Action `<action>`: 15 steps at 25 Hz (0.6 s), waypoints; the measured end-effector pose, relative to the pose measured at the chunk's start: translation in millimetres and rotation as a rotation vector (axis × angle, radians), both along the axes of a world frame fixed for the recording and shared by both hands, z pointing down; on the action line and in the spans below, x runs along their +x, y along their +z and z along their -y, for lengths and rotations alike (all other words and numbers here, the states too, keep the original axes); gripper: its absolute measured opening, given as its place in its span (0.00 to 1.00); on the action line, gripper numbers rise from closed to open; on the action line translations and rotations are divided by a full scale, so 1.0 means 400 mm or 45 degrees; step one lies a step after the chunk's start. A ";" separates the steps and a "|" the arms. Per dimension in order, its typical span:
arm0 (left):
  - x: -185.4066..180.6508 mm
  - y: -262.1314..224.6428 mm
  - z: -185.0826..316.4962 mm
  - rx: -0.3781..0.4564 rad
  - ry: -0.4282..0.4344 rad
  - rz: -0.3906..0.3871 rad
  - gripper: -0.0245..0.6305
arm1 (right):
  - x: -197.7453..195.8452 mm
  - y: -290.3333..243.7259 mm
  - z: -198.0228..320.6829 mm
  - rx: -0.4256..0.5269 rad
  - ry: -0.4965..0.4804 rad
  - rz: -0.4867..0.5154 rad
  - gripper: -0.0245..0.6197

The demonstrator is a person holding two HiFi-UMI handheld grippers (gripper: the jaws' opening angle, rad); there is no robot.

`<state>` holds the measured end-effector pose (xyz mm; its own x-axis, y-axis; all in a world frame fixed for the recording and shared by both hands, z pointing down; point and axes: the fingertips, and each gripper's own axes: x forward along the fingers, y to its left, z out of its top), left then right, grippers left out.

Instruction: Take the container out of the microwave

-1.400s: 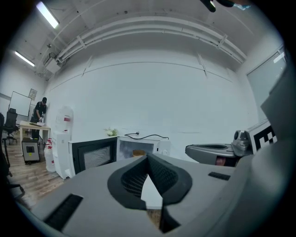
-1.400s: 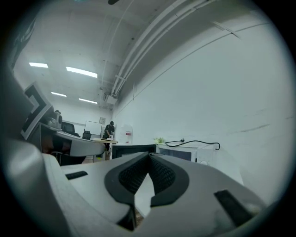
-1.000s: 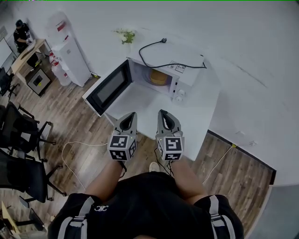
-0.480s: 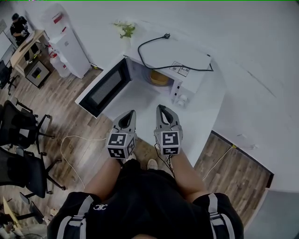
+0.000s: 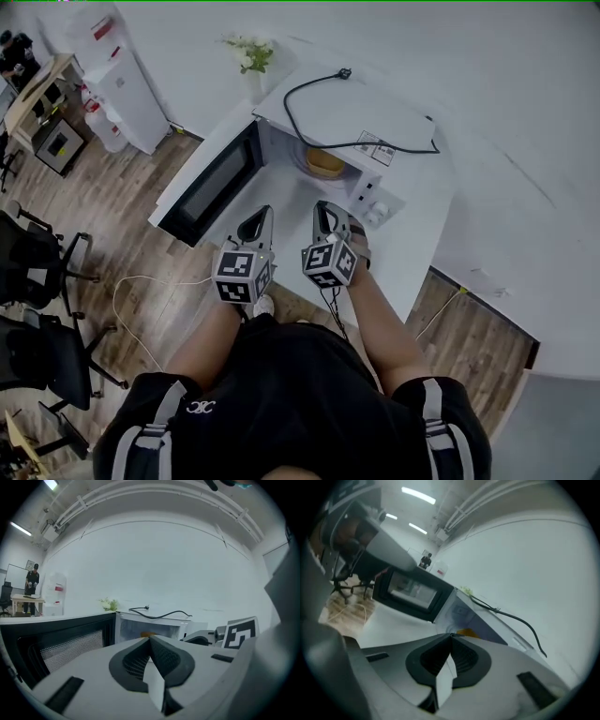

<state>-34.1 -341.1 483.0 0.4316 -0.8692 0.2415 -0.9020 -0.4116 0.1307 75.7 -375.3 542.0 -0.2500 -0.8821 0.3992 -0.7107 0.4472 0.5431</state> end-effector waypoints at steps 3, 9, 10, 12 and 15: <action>-0.023 0.004 0.047 0.010 0.012 -0.013 0.05 | -0.008 0.063 0.068 -0.064 0.012 -0.148 0.05; -0.061 0.015 0.125 0.018 0.023 -0.044 0.05 | 0.002 0.150 0.179 -0.215 0.076 -0.252 0.18; -0.065 0.016 0.133 0.020 0.028 -0.046 0.05 | 0.002 0.159 0.197 -0.227 0.085 -0.272 0.18; -0.070 0.020 0.150 0.021 0.038 -0.050 0.05 | 0.002 0.179 0.233 -0.240 0.102 -0.325 0.18; -0.080 0.023 0.176 0.025 0.051 -0.051 0.05 | 0.000 0.212 0.279 -0.268 0.107 -0.419 0.20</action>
